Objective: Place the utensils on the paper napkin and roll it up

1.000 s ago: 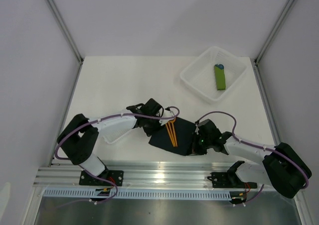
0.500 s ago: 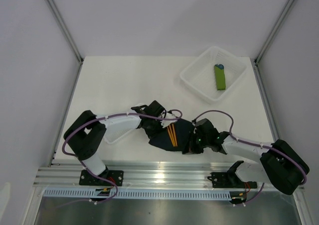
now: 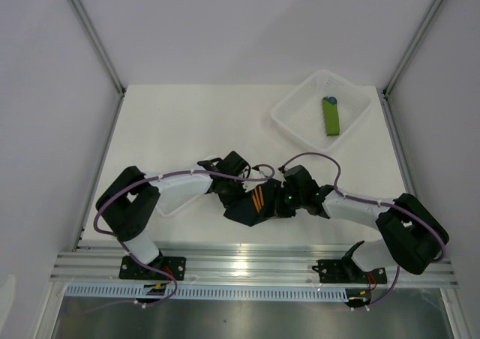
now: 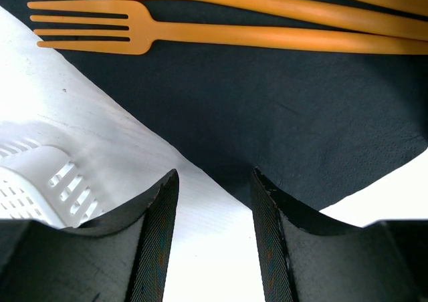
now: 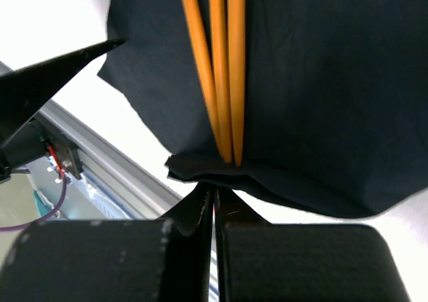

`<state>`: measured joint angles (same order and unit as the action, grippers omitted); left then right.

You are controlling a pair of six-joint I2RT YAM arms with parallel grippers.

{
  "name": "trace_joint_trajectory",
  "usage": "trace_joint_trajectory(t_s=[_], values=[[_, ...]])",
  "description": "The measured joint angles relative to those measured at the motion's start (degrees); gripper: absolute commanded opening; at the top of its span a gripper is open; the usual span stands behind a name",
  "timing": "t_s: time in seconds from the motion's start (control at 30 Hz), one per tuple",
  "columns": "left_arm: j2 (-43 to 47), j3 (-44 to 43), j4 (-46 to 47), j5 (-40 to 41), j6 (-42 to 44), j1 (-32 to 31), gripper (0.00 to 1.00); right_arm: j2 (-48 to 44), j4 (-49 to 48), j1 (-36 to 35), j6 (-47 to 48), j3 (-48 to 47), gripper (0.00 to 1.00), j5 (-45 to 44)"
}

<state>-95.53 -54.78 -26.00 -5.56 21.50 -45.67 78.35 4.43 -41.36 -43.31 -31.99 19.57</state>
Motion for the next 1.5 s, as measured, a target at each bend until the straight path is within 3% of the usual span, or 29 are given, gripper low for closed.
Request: trace_joint_trajectory(t_s=[0.83, 1.23, 1.5], values=[[3.23, -1.86, -2.27, -2.40, 0.11, -0.94, 0.51, 10.23, -2.99, 2.49, 3.52, -5.40, 0.00, 3.80], [6.58, -2.95, -0.96, -10.67, 2.51, -8.92, 0.51, 10.38, -4.07, 2.91, 3.50, -5.38, 0.00, 5.14], [3.26, -2.14, 1.70, -13.03, 2.12, -9.94, 0.51, 10.38, -6.56, 3.87, 2.95, -4.28, 0.00, 6.29]])
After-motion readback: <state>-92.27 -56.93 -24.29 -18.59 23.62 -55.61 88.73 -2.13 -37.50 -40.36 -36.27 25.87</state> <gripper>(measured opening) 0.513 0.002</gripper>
